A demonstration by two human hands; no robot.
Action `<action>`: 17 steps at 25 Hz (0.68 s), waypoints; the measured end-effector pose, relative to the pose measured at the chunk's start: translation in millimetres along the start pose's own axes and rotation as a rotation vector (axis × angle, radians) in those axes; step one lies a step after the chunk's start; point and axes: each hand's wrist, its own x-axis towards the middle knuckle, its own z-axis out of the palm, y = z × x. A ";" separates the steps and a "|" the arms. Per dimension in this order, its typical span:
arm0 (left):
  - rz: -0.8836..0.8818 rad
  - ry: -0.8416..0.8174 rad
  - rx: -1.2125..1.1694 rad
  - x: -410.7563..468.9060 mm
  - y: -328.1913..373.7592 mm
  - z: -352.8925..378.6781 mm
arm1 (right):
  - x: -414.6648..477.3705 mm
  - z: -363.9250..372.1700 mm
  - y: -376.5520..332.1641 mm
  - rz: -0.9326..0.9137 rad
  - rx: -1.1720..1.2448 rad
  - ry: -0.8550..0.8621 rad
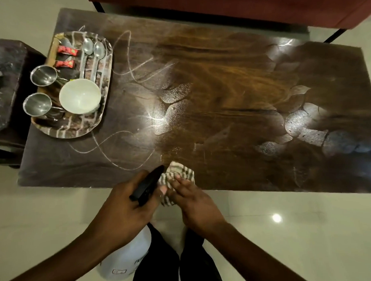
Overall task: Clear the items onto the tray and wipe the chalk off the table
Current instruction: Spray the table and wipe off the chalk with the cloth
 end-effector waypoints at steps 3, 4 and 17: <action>-0.011 0.067 -0.058 -13.2 2.4 -21.9 | 31.9 -42.9 61.1 0.039 -0.024 0.063; -0.014 0.104 -0.082 -17.4 2.5 -29.6 | 43.1 -64.7 85.3 0.240 0.024 0.131; -0.142 0.236 -0.160 -15.4 -57.5 -89.3 | 111.7 -19.1 -32.7 -0.337 -0.078 -0.236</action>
